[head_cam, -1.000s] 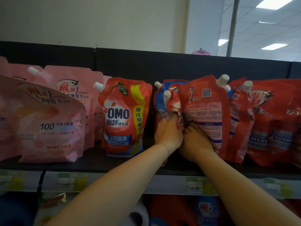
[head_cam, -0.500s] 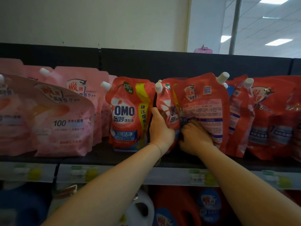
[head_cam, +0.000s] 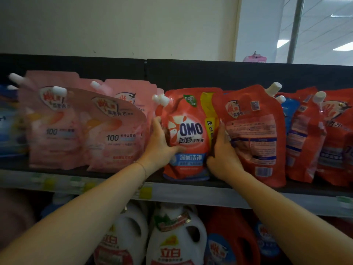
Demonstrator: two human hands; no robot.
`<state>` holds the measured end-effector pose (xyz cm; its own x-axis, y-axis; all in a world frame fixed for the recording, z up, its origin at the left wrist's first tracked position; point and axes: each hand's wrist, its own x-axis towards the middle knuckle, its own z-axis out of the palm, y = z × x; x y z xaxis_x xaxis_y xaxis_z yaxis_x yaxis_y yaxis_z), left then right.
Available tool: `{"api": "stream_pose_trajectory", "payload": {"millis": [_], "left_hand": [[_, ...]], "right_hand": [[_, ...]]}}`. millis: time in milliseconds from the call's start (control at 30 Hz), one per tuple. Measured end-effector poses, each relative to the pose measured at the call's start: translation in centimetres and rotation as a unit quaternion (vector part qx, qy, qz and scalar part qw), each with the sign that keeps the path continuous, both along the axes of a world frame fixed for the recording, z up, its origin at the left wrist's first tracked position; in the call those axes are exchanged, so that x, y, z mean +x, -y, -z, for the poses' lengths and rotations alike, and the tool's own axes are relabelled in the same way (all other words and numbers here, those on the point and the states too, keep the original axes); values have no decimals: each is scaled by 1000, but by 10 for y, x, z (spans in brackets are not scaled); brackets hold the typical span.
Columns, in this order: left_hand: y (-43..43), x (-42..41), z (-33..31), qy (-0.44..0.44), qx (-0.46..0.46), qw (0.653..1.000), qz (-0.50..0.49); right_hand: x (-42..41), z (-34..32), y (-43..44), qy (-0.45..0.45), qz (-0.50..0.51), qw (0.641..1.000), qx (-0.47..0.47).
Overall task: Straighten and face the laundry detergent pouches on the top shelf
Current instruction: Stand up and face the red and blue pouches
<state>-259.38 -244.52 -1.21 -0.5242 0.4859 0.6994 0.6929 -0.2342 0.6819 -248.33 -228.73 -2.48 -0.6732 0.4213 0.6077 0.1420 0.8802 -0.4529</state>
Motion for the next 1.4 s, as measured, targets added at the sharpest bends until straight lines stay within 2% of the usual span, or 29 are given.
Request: {"api": "stream_pose_trajectory", "payload": {"millis": [100, 167, 200, 267, 333, 400, 467, 633, 933, 1300, 1400], "left_hand": [[13, -10, 7, -13, 4, 998, -61], [18, -7, 8, -57, 30, 988, -137], [19, -6, 8, -112, 44, 977, -178], [21, -1, 8, -279, 37, 928, -245], [18, 1, 13, -405, -43, 879, -247], [12, -6, 21, -467, -147, 838, -240], [5, -21, 25, -488, -209, 805, -267], [-8, -50, 23, -524, -262, 763, -274], [-32, -82, 30, -544, -205, 765, -278], [-31, -75, 26, -503, -272, 773, -274], [-26, -66, 23, -469, -301, 786, -267]], "right_hand": [[0, 8, 13, -40, -22, 994, 95], [0, 10, 17, -64, -36, 985, 158], [1, 9, 17, -75, -39, 976, 203], [-2, 8, 17, -67, -48, 953, 291], [-9, 7, 20, -24, -55, 934, 353], [-16, 4, 19, 8, -45, 919, 392], [-24, 1, 14, 39, -27, 914, 403], [-40, 1, 5, 61, -3, 916, 397], [-67, 4, -8, 75, 64, 903, 417], [-63, -2, 1, 135, 74, 900, 408], [-50, -14, 10, 172, 38, 908, 381]]}}
